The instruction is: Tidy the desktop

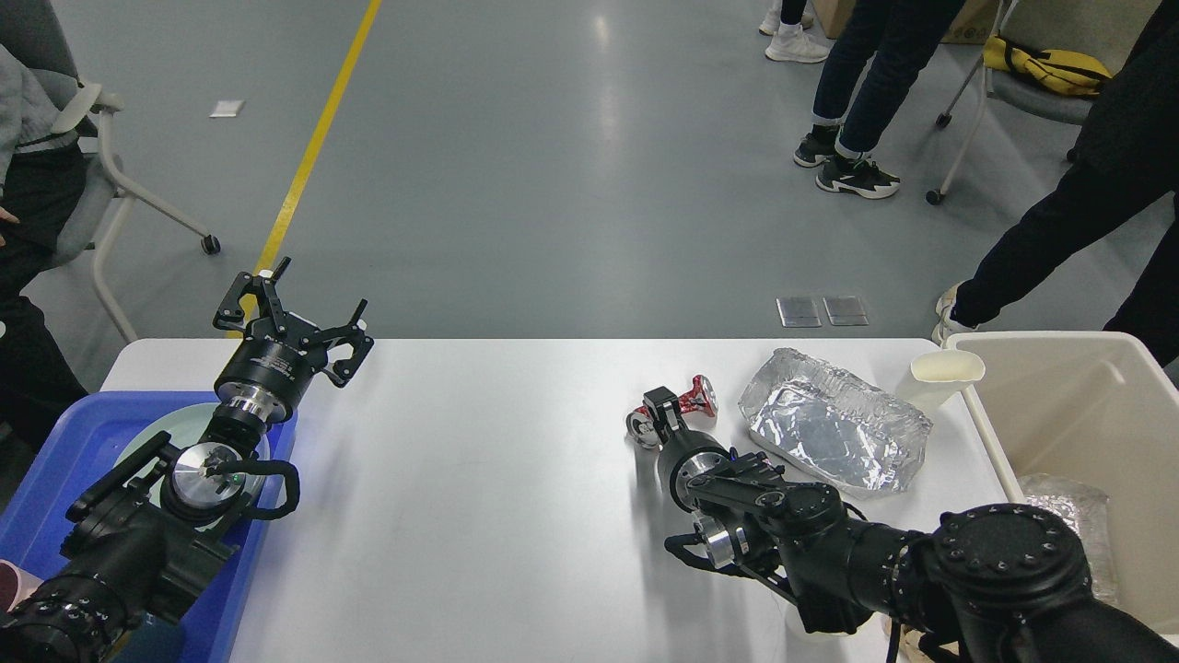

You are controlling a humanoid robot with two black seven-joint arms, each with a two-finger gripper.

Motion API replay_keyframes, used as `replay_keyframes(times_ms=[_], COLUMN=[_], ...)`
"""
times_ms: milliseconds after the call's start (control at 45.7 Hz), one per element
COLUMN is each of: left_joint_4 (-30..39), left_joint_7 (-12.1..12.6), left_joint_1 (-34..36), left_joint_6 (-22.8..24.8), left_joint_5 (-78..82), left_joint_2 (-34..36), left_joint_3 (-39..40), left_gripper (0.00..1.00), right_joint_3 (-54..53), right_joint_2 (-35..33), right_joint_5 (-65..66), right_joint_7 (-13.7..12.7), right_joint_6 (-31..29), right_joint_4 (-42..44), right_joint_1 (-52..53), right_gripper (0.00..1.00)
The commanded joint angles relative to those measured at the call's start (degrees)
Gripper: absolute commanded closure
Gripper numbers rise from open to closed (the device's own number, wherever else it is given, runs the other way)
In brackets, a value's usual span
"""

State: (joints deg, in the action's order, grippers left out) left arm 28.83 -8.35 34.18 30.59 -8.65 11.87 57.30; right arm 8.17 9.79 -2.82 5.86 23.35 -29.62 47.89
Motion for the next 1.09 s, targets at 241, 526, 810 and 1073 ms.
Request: replay_keyframes(times_ms=[241,526,810,1073], left_joint_4=[0.0,0.0,0.0,0.0], left_joint_7=[0.0,0.0,0.0,0.0], left_joint_1=[0.0,0.0,0.0,0.0], left_joint_6=[0.0,0.0,0.0,0.0], left_joint_5=[0.0,0.0,0.0,0.0], left_joint_2=[0.0,0.0,0.0,0.0], left_joint_3=[0.0,0.0,0.0,0.0], left_gripper=[0.04,0.04,0.04,0.04], right_joint_3=[0.0,-0.1,-0.1,-0.1], right_joint_2=[0.1,0.0,0.0,0.0], right_joint_5=[-0.1,-0.3,-0.3,-0.3], right_joint_7=[0.3,0.6,0.6,0.6], right_joint_6=[-0.4,-0.6,-1.1,-1.2], right_joint_4=[0.0,0.2,0.2,0.2], right_joint_1=[-0.3,-0.3,-0.8,-1.0], right_gripper=[0.34,0.43,0.57,0.65])
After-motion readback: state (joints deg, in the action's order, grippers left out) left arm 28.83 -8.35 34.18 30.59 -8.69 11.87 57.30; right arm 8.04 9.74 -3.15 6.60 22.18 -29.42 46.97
